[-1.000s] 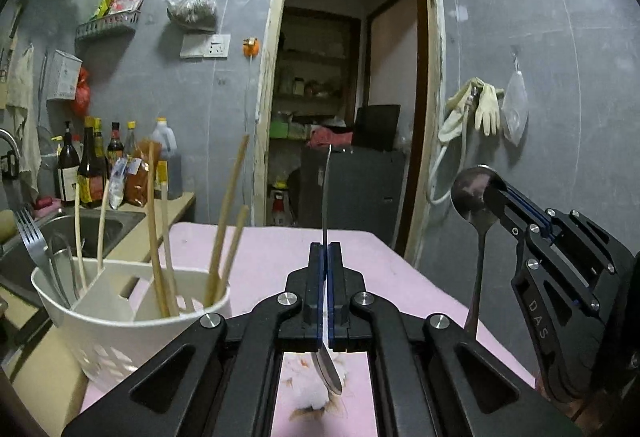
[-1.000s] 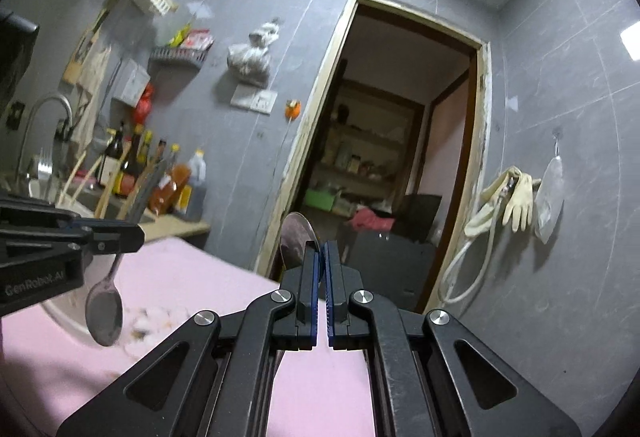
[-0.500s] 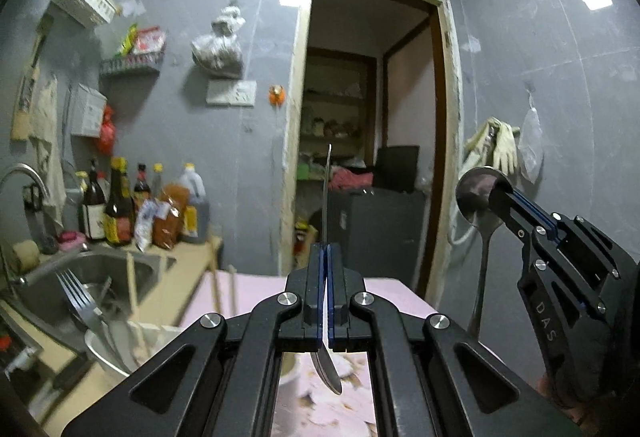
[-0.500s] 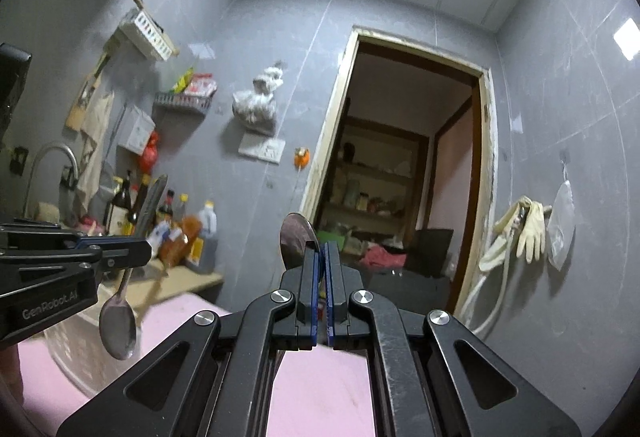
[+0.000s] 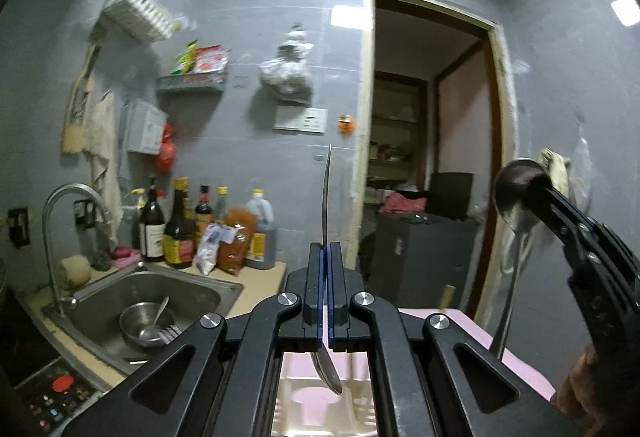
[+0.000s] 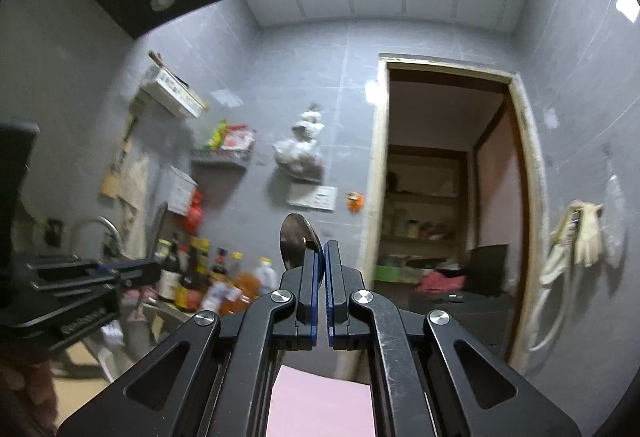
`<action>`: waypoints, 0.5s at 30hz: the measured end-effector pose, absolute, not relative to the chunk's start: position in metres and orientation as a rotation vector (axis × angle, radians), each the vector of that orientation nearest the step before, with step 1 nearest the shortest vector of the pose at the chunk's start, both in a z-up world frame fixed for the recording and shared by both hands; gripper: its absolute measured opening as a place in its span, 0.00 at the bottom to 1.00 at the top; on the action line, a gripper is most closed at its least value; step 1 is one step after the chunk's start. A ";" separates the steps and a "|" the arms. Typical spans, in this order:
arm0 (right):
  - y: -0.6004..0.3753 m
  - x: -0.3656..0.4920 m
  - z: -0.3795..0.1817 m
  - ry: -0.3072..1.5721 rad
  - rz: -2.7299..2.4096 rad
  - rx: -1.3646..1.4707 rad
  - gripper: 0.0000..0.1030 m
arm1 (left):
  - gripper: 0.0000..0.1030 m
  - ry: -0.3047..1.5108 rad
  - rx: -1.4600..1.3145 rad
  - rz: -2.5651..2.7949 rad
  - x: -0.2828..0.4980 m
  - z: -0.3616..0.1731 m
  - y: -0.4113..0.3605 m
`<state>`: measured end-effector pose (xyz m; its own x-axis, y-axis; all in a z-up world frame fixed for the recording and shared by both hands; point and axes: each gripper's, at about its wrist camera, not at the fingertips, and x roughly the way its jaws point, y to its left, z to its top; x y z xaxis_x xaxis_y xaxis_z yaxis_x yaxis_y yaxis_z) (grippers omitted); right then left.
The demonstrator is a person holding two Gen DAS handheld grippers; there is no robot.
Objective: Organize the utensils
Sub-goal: 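Lift both spoons and carry them toward the white caddy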
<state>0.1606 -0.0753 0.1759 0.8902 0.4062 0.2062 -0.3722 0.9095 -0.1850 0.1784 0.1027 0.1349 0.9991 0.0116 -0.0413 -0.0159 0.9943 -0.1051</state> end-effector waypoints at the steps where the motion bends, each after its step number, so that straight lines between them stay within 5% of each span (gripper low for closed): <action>1: -0.070 0.161 0.177 -0.247 0.431 -0.133 0.01 | 0.00 0.040 -0.117 0.023 0.180 0.135 0.111; 15: -0.030 0.186 0.157 -0.183 0.490 -0.144 0.01 | 0.00 0.124 -0.294 0.036 0.210 0.101 0.168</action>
